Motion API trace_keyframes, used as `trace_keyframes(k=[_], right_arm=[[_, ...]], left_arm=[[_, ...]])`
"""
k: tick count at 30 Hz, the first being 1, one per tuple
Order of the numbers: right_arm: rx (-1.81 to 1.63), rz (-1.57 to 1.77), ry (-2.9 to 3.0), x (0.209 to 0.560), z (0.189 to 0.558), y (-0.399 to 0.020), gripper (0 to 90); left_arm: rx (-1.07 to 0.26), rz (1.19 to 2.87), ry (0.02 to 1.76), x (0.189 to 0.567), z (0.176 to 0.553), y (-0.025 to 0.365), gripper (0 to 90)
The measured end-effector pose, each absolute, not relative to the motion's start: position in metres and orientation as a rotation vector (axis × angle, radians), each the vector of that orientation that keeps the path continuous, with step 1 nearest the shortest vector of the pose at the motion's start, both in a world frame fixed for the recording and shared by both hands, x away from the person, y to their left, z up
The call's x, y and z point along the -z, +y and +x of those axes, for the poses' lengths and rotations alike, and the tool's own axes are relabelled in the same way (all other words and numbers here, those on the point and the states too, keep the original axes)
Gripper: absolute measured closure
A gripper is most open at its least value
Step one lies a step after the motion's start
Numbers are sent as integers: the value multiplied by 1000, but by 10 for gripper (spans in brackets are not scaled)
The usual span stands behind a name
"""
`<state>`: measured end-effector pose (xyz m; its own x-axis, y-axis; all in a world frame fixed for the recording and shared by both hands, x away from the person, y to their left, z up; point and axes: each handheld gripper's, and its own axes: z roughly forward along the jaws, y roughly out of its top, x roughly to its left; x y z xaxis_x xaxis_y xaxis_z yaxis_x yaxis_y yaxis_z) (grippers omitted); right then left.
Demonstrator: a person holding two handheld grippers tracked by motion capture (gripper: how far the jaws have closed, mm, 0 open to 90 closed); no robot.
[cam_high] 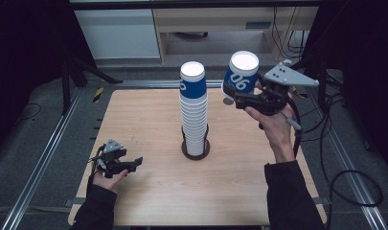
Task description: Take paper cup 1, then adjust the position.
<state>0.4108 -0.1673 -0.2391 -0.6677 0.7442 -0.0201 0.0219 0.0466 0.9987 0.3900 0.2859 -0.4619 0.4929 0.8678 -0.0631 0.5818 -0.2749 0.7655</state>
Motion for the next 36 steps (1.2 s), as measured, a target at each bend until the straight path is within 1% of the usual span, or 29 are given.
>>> trace_keyframes(k=[6, 26, 36], right_arm=[[-1647, 820, 1829, 276, 404, -186, 206], [-1564, 871, 2025, 362, 390, -212, 205], [-1527, 816, 2150, 390, 383, -208, 203]], left_arm=[[-476, 1974, 1193, 461, 390, 287, 219], [-460, 1982, 1139, 453, 386, 282, 220], [-425, 2009, 1064, 445, 381, 270, 219]])
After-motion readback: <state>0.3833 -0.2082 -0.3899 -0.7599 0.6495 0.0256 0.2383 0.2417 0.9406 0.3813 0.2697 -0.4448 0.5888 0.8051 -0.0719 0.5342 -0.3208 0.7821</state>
